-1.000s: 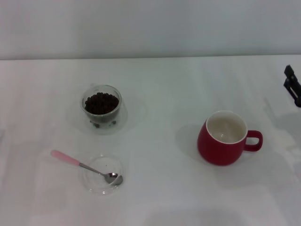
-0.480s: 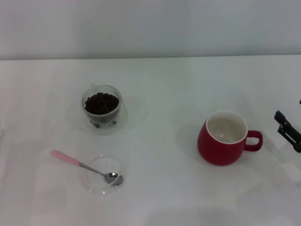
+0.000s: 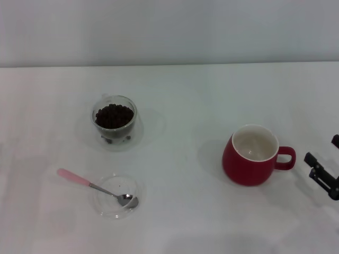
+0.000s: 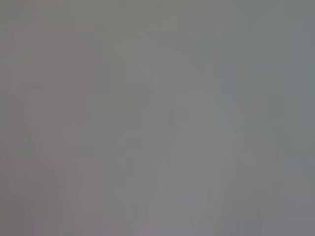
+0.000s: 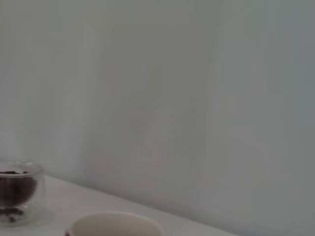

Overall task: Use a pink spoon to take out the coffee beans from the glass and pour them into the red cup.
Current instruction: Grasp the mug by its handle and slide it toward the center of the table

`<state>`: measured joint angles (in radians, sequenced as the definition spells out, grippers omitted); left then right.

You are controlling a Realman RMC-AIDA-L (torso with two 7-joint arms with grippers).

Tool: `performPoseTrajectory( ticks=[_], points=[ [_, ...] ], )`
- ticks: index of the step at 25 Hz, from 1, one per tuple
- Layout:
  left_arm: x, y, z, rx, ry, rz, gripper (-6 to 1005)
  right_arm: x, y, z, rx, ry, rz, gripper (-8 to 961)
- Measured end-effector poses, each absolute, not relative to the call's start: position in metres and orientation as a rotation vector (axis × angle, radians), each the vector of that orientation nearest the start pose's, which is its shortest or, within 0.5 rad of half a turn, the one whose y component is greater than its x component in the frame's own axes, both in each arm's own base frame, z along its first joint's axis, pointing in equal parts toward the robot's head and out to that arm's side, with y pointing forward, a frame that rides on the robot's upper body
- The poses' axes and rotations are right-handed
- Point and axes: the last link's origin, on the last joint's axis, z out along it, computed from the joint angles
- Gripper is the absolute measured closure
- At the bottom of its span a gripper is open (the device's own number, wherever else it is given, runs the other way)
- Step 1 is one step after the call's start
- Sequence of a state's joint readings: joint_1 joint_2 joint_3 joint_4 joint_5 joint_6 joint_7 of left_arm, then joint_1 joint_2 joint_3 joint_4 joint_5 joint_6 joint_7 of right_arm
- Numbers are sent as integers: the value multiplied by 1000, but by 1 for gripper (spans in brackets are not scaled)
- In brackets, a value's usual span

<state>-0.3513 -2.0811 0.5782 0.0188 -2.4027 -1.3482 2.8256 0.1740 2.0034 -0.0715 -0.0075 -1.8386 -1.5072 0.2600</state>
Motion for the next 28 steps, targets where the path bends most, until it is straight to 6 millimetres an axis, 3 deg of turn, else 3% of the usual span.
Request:
performPoseTrajectory(
  ticks=[9,28],
  points=[
    [-377,288,36,-1365,-589,-727,136,381,204,-20,-1970,487,618,203],
    [-375,287,32,-1379,-592,-733,136,385,225,-30,-1907,514,500,203]
  ],
)
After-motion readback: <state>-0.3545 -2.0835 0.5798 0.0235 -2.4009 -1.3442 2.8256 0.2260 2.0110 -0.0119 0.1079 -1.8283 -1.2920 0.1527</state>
